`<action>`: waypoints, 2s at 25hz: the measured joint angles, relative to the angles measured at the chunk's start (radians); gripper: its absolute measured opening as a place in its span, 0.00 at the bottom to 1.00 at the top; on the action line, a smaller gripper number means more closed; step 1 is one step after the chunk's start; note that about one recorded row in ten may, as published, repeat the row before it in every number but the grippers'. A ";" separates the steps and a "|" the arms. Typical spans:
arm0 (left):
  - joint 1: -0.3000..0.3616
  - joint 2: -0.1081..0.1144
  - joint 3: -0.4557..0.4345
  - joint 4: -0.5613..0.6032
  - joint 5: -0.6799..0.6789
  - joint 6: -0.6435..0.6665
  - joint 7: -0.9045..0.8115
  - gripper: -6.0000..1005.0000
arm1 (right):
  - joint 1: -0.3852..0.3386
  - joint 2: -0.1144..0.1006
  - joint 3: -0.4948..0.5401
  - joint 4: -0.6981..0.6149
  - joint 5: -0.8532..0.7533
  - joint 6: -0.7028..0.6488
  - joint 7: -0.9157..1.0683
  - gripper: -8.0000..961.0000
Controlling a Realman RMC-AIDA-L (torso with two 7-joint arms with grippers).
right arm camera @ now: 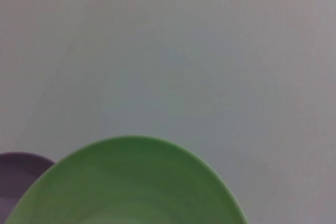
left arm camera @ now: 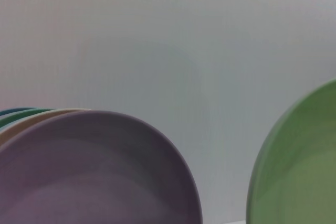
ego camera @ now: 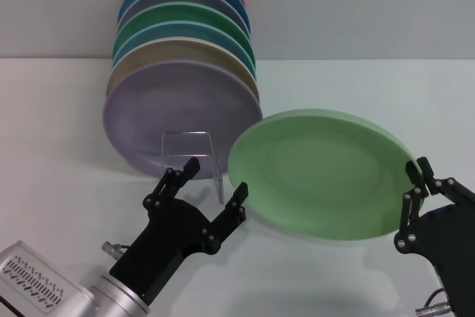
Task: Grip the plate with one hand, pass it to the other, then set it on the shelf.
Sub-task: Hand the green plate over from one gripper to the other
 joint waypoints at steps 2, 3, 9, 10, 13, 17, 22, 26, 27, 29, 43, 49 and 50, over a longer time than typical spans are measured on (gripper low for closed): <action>-0.001 0.000 0.000 0.000 0.000 0.000 0.000 0.78 | 0.001 0.000 -0.005 0.000 0.000 0.002 -0.001 0.03; -0.001 0.000 0.000 0.000 0.000 0.000 0.000 0.78 | 0.002 0.000 -0.008 -0.002 0.000 0.004 -0.001 0.03; -0.007 -0.002 0.000 0.005 0.000 -0.004 0.000 0.77 | 0.008 0.000 -0.015 -0.013 0.001 0.009 0.003 0.03; -0.009 -0.002 0.000 0.005 0.000 -0.005 0.000 0.77 | 0.009 0.000 -0.015 -0.013 0.001 0.009 0.003 0.03; -0.018 -0.003 0.000 0.007 0.000 -0.017 -0.001 0.77 | 0.011 0.000 -0.015 -0.013 0.001 0.009 0.004 0.03; -0.032 -0.004 -0.002 0.006 0.000 -0.040 -0.005 0.66 | 0.012 0.000 -0.015 -0.014 0.001 0.010 0.004 0.03; -0.039 -0.005 -0.009 0.000 0.000 -0.051 -0.007 0.58 | 0.015 0.000 -0.015 -0.013 0.001 0.012 0.003 0.03; -0.041 -0.005 -0.010 0.000 0.000 -0.051 -0.009 0.58 | 0.017 -0.001 -0.015 -0.014 0.001 0.020 0.003 0.03; -0.041 -0.005 -0.010 0.000 0.000 -0.051 -0.009 0.58 | 0.017 -0.001 -0.015 -0.014 0.001 0.020 0.003 0.03; -0.041 -0.005 -0.010 0.000 0.000 -0.051 -0.008 0.58 | 0.017 -0.001 -0.015 -0.014 0.001 0.020 0.003 0.03; -0.041 -0.003 -0.020 -0.001 0.000 -0.051 -0.005 0.27 | 0.019 -0.002 -0.017 -0.013 0.000 0.020 0.002 0.03; -0.041 -0.002 -0.022 -0.001 0.000 -0.051 -0.005 0.21 | 0.023 -0.001 -0.024 -0.012 0.000 0.020 0.002 0.03; -0.041 -0.002 -0.023 -0.001 0.000 -0.051 -0.005 0.21 | 0.023 -0.001 -0.024 -0.012 0.000 0.020 0.002 0.03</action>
